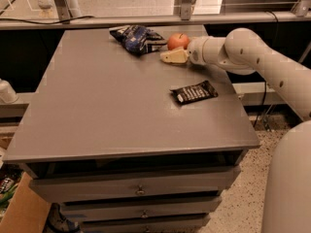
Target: Move apple near blue chip bag
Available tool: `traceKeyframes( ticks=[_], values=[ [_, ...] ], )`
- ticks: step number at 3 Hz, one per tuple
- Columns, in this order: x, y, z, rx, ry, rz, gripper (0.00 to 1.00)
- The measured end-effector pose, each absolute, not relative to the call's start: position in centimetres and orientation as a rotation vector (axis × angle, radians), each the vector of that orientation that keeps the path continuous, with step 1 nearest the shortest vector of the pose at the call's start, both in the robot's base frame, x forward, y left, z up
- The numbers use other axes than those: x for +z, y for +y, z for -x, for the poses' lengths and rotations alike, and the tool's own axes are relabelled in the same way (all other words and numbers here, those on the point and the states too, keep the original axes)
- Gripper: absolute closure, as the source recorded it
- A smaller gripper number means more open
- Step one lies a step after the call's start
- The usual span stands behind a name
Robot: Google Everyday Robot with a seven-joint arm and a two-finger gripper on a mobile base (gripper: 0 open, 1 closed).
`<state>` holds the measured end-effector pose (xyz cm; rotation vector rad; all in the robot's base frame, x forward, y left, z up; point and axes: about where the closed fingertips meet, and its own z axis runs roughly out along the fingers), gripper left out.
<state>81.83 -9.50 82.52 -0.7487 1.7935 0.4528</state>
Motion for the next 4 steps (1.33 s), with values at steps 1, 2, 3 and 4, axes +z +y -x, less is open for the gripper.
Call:
traceKeyframes(
  ticks=[1,2,3,4],
  values=[
    [82.0,-9.1,-82.3,0.472,1.805,0.750,0.00],
    [82.0,-9.1,-82.3,0.472,1.805,0.750,0.00],
    [83.9,-11.7,-81.3,0.417,1.795,0.717,0.00],
    [87.5,-14.9,-78.6,0.343,1.770,0.687,0.00]
  ],
)
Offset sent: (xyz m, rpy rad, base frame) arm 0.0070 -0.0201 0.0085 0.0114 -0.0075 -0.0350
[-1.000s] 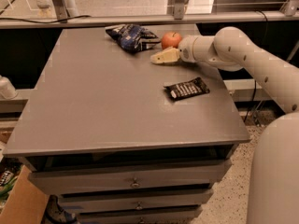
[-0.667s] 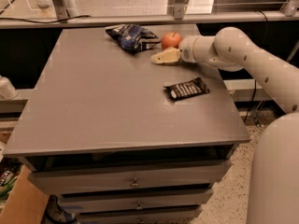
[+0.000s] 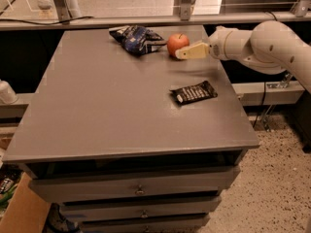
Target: Move apple near blue chip bag
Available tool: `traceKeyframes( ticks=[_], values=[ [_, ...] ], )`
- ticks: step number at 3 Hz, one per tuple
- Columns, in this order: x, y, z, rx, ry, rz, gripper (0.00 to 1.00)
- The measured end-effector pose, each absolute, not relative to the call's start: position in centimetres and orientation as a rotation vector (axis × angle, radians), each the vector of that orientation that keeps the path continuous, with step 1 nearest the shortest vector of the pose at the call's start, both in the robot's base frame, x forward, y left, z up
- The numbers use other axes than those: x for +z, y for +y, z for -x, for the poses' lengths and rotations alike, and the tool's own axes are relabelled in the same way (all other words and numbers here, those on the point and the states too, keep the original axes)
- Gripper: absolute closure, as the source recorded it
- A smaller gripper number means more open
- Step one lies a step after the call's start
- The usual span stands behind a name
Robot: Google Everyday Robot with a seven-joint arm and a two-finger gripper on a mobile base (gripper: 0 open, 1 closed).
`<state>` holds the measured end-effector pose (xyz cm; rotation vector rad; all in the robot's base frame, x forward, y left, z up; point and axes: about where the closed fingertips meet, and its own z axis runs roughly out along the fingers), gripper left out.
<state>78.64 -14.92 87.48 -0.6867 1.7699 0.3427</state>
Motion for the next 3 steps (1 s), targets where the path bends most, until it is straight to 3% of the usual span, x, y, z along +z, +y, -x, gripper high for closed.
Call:
traceKeyframes(
  ticks=[2,3],
  values=[
    [93.2,-21.0,-72.1,0.202,1.726,0.605,0.00],
    [93.4,-22.4,-71.6,0.184,1.726,0.584,0.00]
  ],
)
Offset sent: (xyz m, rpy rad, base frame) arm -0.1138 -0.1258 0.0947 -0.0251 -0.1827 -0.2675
